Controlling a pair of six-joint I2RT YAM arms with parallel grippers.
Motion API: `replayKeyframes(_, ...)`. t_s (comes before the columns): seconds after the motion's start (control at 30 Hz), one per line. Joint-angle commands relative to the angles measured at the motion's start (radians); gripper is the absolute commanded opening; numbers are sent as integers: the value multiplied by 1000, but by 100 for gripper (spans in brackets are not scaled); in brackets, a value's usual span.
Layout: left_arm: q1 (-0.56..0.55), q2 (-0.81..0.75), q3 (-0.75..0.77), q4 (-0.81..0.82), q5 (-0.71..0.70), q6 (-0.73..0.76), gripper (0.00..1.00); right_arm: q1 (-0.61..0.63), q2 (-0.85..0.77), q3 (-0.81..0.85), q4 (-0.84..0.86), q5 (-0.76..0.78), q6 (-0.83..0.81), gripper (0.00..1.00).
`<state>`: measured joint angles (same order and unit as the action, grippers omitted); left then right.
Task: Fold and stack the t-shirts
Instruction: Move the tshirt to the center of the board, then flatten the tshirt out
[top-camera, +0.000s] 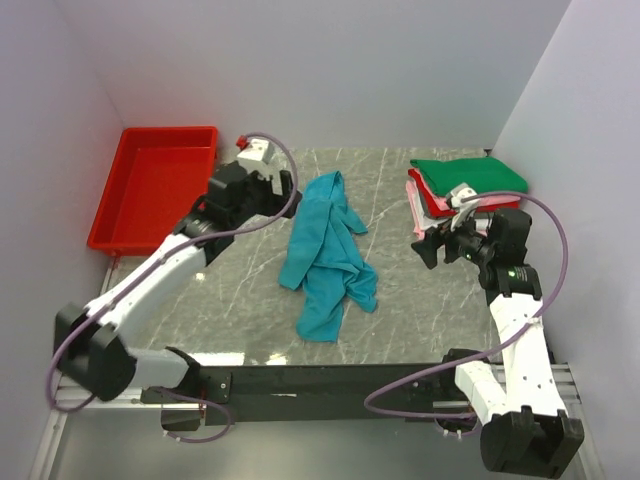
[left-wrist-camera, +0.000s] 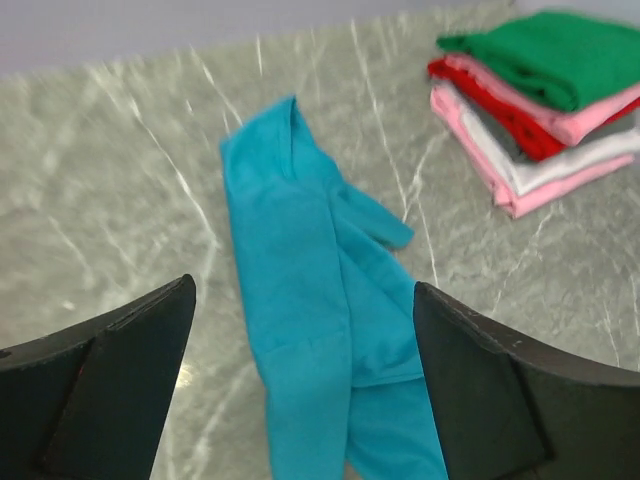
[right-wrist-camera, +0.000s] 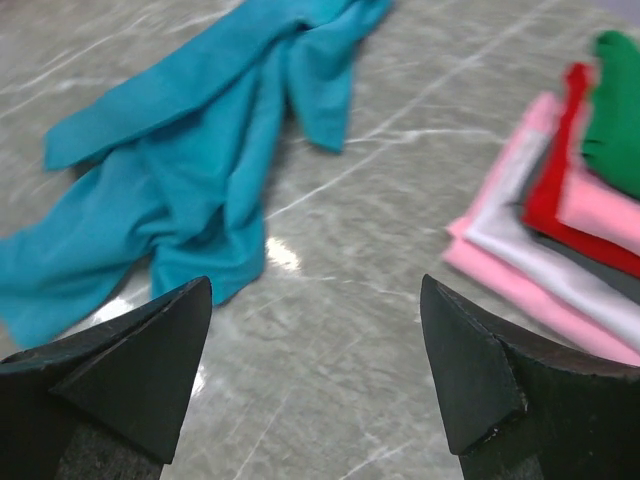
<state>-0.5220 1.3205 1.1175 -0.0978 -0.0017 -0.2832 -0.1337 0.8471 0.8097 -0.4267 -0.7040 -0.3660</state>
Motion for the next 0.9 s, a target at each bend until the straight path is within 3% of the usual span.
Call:
replayKeyframes(0.0,7,-136,-33,-6,-22,113,95,-3,24,-6,-72,-192,-122,90)
replayKeyframes(0.3,4,-227,-195,-134,288,110,87,86,130,-3,-102,-213,-131,90)
replayKeyframes(0.47,2,-132,-222,-140,374,-18,85,163,202,5,-112,-180,-143,90)
replayKeyframes(0.53,-21,-63,-219,-149,390,-48,80,180,225,5,-112,-175,-143,89)
replayKeyframes(0.7,-133,28,-208,-178,231,-76,78,200,251,-17,-96,-190,-136,89)
replayKeyframes(0.87,-236,134,-177,-218,5,-89,72,230,319,-20,-12,-71,-2,88)
